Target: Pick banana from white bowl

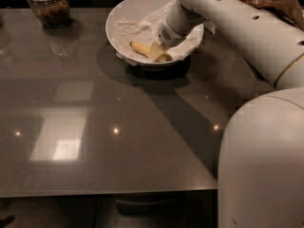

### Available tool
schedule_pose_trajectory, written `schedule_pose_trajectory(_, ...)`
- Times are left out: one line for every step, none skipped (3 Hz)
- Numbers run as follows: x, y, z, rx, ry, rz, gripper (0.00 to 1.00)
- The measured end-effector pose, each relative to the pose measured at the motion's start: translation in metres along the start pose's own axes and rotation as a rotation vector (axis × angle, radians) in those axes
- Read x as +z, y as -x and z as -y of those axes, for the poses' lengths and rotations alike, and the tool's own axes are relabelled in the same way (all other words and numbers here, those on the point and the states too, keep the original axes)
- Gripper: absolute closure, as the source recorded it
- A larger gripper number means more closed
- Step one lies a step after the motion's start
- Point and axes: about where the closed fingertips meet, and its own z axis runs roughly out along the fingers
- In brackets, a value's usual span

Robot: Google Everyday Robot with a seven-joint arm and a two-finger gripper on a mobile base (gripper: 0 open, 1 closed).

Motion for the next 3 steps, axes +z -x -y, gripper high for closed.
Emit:
schedule_pose_trajectory(-0.013, 0.014, -0.005, -0.022, -0.021, 0.000, 1.00)
schedule_pose_trajectory(-0.031, 0.031, -0.013, -0.047, -0.031, 0.010, 1.00)
schedule_pose_trajectory(-0.058, 0.045, -0.022, -0.084, -0.011, 0.054, 0.81)
